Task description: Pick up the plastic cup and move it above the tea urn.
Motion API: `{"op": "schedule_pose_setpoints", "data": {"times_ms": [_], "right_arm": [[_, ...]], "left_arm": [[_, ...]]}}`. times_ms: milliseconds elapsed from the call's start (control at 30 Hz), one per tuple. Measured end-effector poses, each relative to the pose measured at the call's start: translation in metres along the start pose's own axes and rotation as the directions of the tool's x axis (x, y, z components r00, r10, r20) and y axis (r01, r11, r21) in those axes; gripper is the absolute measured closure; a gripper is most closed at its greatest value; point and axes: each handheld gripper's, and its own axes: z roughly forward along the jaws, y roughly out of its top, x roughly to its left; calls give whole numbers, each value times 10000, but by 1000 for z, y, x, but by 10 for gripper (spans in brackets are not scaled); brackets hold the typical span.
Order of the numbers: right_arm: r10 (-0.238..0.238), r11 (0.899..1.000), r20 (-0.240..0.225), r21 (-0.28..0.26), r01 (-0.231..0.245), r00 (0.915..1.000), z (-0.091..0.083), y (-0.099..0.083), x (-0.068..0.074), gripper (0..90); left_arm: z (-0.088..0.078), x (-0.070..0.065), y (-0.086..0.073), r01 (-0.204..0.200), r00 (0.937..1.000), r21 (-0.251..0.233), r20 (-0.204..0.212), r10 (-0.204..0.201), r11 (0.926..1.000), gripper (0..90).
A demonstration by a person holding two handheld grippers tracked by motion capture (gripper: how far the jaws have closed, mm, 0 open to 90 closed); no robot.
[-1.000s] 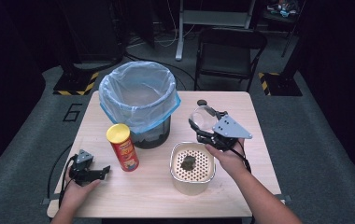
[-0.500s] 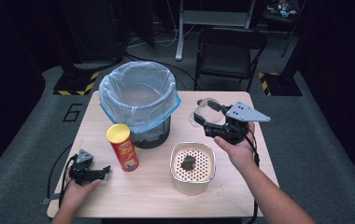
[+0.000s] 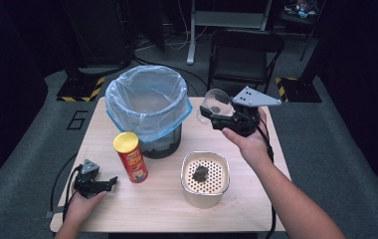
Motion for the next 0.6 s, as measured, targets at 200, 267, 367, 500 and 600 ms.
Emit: {"op": "schedule_pose_setpoints", "data": {"times_ms": [200, 267, 367, 500, 600], "right_arm": [[125, 9996, -135, -264, -128, 9998, 23, 23, 0, 331], [102, 9995, -144, -313, -106, 9998, 28, 27, 0, 330], [321, 9991, -312, -284, -330, 9990, 50, 40, -1, 328], [318, 9994, -398, -122, -323, 9987, 74, 48, -2, 320], [397, 9992, -591, -45, -400, 9975, 86, 52, -1, 316]], "left_arm": [[0, 0, 0, 16, 10000, -11, -17, -16, 10000, 121], [1, 0, 0, 20, 10000, -48, -43, -20, 10000, 121], [1, 0, 0, -3, 10000, -145, -92, 1, 9999, 120], [1, -1, 0, 27, 10000, -132, -85, -28, 9999, 121], [1, -1, 0, 117, 9999, -70, -51, -118, 9999, 131]]}}
